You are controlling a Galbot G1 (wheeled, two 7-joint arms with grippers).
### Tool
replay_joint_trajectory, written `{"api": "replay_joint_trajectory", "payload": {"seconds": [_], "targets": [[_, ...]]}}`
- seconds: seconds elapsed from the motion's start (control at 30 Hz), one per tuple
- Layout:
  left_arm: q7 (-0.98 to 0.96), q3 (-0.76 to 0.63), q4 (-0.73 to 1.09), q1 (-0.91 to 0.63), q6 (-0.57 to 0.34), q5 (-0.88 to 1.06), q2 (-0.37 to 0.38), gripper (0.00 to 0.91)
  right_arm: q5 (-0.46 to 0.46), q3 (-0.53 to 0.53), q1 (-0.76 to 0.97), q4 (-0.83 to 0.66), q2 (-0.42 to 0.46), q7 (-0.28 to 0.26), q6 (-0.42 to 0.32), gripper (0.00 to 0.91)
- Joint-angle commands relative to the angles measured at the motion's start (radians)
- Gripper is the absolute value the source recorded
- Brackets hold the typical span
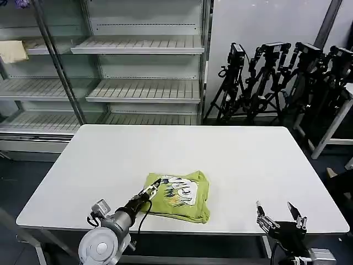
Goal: Fold and organize the clothes.
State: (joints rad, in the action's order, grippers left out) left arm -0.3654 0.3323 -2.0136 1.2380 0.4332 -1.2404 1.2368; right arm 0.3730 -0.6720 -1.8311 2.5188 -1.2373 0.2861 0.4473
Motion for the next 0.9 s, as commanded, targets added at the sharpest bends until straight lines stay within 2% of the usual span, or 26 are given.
{"api": "replay_joint_trajectory", "payload": {"seconds": [0.03, 0.4, 0.67, 0.9], "targets": [[0.01, 0.0, 0.019, -0.008, 0.0, -0.023, -0.008, 0.04, -0.004, 0.0, -0.006, 0.002, -0.008, 0.0, 0.0, 0.907], [0.037, 0.015, 0.015, -0.009, -0.022, -0.084, -0.016, 0.04, -0.019, 0.001, -0.021, 0.014, -0.022, 0.0, -0.001, 0.907], [0.064, 0.031, -0.01, 0.005, -0.041, -0.15, 0.004, 0.04, -0.02, -0.007, -0.036, 0.027, -0.024, 0.0, -0.001, 0.907], [0.064, 0.103, -0.051, 0.031, -0.053, -0.216, 0.003, 0.04, -0.015, -0.014, -0.036, 0.033, -0.016, 0.0, -0.001, 0.907]]}}
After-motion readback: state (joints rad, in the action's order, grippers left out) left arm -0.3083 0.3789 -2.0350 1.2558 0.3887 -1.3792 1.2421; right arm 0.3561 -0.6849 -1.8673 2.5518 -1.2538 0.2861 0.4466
